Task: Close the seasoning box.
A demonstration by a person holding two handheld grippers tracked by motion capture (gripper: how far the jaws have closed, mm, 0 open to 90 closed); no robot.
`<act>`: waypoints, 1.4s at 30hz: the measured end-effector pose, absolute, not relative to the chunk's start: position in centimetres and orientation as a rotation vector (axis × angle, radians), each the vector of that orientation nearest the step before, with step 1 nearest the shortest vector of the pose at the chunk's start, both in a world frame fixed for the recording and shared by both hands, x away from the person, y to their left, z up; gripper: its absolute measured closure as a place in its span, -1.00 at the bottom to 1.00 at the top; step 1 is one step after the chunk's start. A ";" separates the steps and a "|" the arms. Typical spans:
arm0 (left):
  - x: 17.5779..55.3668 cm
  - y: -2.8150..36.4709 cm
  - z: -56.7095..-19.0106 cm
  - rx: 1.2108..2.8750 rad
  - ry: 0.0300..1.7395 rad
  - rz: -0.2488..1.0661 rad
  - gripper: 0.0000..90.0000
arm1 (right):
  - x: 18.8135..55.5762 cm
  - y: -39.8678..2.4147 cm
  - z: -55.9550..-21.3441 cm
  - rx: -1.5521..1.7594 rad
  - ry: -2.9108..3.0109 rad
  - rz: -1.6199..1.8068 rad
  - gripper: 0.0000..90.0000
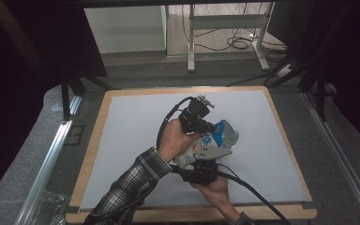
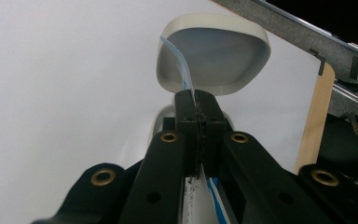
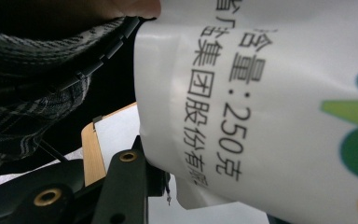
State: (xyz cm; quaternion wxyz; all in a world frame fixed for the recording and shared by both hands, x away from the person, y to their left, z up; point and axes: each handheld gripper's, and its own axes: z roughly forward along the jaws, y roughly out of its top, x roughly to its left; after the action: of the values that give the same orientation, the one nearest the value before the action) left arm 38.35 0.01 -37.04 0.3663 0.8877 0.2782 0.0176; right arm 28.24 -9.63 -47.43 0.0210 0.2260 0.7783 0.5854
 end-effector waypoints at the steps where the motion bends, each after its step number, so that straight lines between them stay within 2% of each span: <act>1: 38.4 0.0 -37.0 2.281 0.715 0.044 0.99 | 28.2 -9.6 -47.4 0.701 2.413 1.815 0.38; 42: 38.7 -0.5 -37.1 2.318 0.728 0.012 0.99 | 28.3 -9.7 -47.2 0.708 2.405 1.832 0.40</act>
State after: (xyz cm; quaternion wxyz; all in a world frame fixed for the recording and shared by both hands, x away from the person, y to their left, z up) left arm 38.72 -0.47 -37.12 0.3483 0.8943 0.2808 0.0045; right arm 28.27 -9.67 -47.23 0.0183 0.2281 0.7743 0.5900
